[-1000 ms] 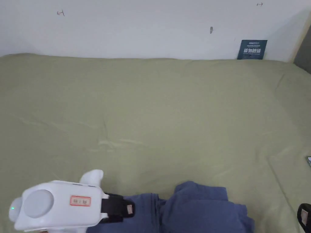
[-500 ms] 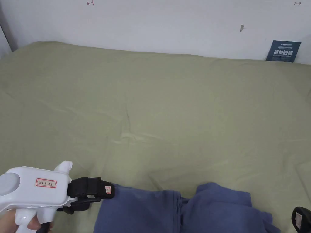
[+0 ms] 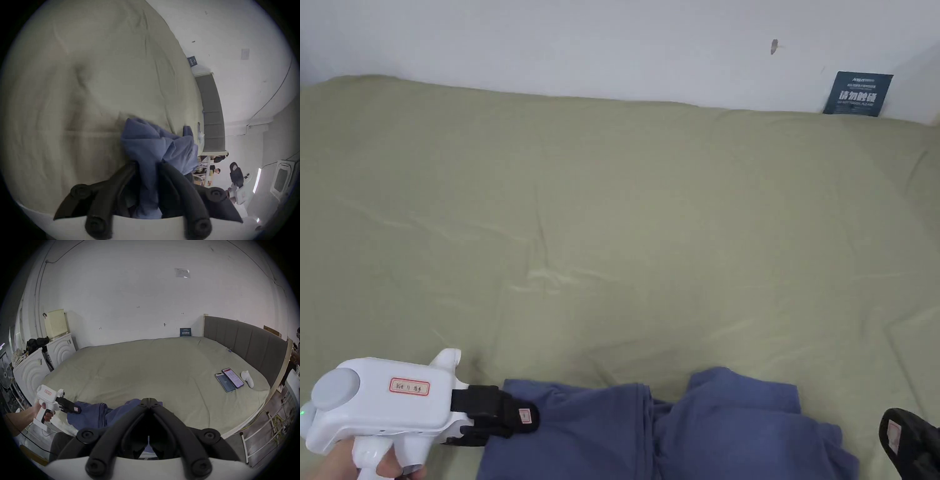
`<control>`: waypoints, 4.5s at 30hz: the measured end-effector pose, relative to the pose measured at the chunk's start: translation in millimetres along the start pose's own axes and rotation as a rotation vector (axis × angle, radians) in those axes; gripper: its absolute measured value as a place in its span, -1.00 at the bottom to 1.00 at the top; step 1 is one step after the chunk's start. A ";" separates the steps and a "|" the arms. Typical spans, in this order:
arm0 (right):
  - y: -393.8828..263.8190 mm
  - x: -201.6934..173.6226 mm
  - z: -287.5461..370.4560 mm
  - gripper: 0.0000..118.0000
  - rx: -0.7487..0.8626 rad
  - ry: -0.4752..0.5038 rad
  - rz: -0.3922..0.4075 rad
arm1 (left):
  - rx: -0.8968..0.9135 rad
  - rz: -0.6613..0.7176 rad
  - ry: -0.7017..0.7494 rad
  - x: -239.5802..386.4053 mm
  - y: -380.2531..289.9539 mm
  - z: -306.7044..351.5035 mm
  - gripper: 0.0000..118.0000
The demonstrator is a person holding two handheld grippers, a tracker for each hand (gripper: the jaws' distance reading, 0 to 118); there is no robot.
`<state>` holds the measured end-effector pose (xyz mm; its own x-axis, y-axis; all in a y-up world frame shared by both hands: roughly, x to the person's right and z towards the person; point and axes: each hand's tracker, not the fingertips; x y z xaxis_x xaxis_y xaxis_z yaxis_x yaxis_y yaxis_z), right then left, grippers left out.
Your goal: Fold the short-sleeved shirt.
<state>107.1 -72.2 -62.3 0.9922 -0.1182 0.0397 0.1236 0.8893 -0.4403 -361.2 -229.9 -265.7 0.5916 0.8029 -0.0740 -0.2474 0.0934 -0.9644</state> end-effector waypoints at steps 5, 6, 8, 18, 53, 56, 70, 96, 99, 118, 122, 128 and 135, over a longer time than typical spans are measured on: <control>1.9 1.0 0.1 -1.00 0.013 0.016 0.004 | 0.126 0.017 0.046 10.6 -2.0 34.9 -0.76; 3.3 1.7 0.5 -1.00 0.021 0.017 0.008 | 0.175 0.019 0.066 11.9 -2.8 47.2 -0.76; 7.2 3.9 0.3 -1.00 0.036 0.023 0.012 | 0.214 0.014 0.104 13.7 -1.7 73.6 -0.76; 22.3 12.6 0.4 -1.00 0.111 0.039 0.004 | 0.295 -0.143 0.446 82.0 -27.1 146.9 -0.76; -15.7 31.9 12.7 -1.00 0.002 0.019 -0.071 | -0.089 -0.323 0.193 130.6 -78.8 -80.7 -0.99; -17.3 30.1 11.0 -1.00 -0.018 0.024 -0.070 | -0.125 -0.256 0.148 102.0 -81.3 -112.2 -0.99; -36.9 -17.8 -63.0 -1.00 -0.280 0.338 -0.095 | -0.065 -0.318 -0.009 113.9 -61.0 -47.7 -0.99; -137.6 3.1 -255.8 -1.00 -0.670 0.961 -0.685 | -0.075 -0.120 -0.108 10.3 20.2 -27.5 0.97; -136.2 4.2 -257.1 -1.00 -0.686 0.970 -0.710 | -0.092 -0.115 -0.138 14.4 19.2 -35.7 0.37; -63.5 2.4 -199.5 -1.00 -0.561 0.803 -0.392 | 0.207 -0.035 0.330 -62.1 129.5 241.5 -0.62; -59.3 5.1 -199.1 -1.00 -0.543 0.784 -0.395 | 0.231 -0.023 0.410 -85.5 164.0 275.6 -0.62; -55.3 5.6 -205.7 -1.00 -0.548 0.749 -0.388 | 0.251 -0.038 0.440 -84.0 179.5 265.3 0.85; -43.3 6.1 -196.6 -1.00 -0.517 0.772 -0.387 | 0.305 -0.065 0.501 -55.6 155.0 273.8 0.92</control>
<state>104.6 -198.3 -219.3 0.5806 -0.7752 -0.2489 0.2308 0.4499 -0.8627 -642.5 -98.8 -341.5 0.8849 0.4209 -0.1996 -0.3641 0.3575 -0.8600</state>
